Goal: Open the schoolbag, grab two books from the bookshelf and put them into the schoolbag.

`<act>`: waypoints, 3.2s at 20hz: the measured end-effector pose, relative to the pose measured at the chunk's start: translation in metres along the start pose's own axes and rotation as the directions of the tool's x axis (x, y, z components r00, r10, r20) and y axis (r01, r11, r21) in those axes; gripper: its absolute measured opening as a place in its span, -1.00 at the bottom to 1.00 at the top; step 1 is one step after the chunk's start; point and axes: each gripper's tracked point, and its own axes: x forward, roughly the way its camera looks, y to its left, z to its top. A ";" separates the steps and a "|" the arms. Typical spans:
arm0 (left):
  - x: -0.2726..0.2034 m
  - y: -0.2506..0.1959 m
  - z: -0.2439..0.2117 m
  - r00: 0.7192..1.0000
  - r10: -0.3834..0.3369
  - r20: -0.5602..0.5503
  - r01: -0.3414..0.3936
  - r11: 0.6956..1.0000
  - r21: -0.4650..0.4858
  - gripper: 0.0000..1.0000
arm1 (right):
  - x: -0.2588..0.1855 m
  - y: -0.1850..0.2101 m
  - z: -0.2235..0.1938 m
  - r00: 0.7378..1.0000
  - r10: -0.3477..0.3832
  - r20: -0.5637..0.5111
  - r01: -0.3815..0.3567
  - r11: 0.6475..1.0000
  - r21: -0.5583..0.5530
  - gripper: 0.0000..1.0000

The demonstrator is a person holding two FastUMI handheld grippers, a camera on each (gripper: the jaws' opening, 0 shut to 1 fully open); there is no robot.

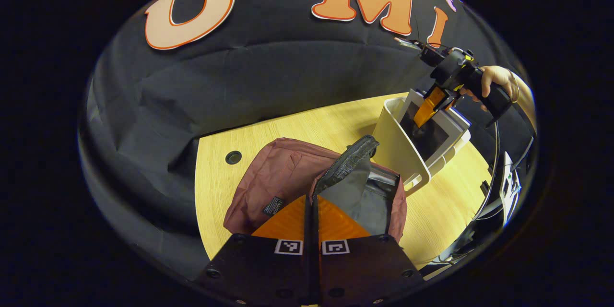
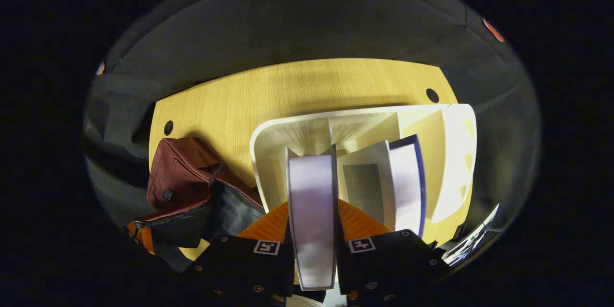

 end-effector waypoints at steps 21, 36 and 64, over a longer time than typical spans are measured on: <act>-0.007 -0.014 0.001 1.000 -0.012 0.006 0.012 0.999 0.045 -0.99 | -0.228 0.010 -0.121 0.813 0.343 0.471 -0.461 0.873 0.161 -0.29; -0.038 -0.050 0.028 0.999 -0.002 0.047 -0.005 0.988 0.152 -0.99 | -0.024 0.127 -0.161 0.688 0.503 0.524 -0.723 0.542 0.429 -0.30; -0.052 -0.047 0.025 0.997 -0.049 0.063 0.043 0.996 0.082 -0.99 | 0.000 0.104 -0.180 0.831 0.416 0.370 -0.548 0.730 0.410 0.95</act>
